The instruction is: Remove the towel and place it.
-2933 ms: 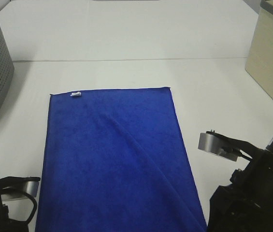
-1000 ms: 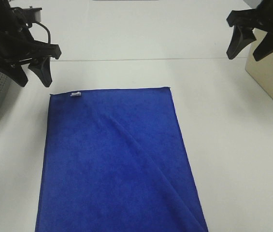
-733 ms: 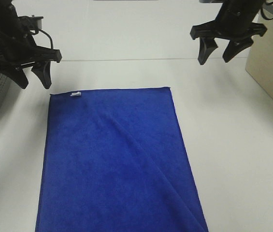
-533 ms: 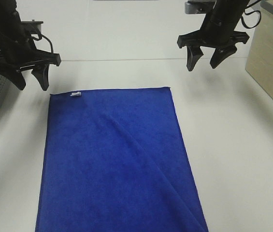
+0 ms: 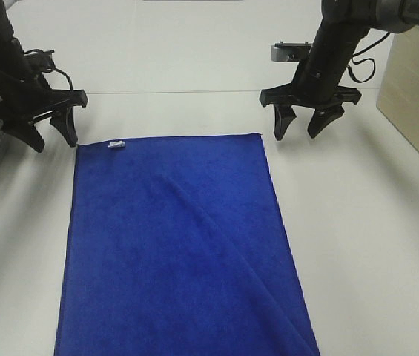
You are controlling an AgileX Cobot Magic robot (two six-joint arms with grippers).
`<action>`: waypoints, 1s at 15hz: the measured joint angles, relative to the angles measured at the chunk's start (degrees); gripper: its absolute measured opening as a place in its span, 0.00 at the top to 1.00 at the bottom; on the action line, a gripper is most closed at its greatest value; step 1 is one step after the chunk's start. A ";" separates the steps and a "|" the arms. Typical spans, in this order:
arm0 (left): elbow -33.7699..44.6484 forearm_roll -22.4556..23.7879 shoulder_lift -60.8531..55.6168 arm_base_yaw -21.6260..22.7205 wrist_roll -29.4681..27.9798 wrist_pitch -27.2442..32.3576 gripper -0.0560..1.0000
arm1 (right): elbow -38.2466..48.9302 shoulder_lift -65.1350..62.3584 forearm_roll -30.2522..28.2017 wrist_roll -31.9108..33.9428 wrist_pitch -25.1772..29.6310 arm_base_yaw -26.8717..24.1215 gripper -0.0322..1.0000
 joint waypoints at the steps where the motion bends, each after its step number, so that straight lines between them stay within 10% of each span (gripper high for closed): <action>1: -0.23 -0.06 0.80 0.00 0.17 -0.74 0.39 | -0.06 0.52 0.57 0.00 -0.06 0.00 0.33; 15: -1.43 -3.67 4.58 0.00 2.98 -4.13 0.37 | -1.83 4.58 8.31 -0.92 -1.66 0.00 0.33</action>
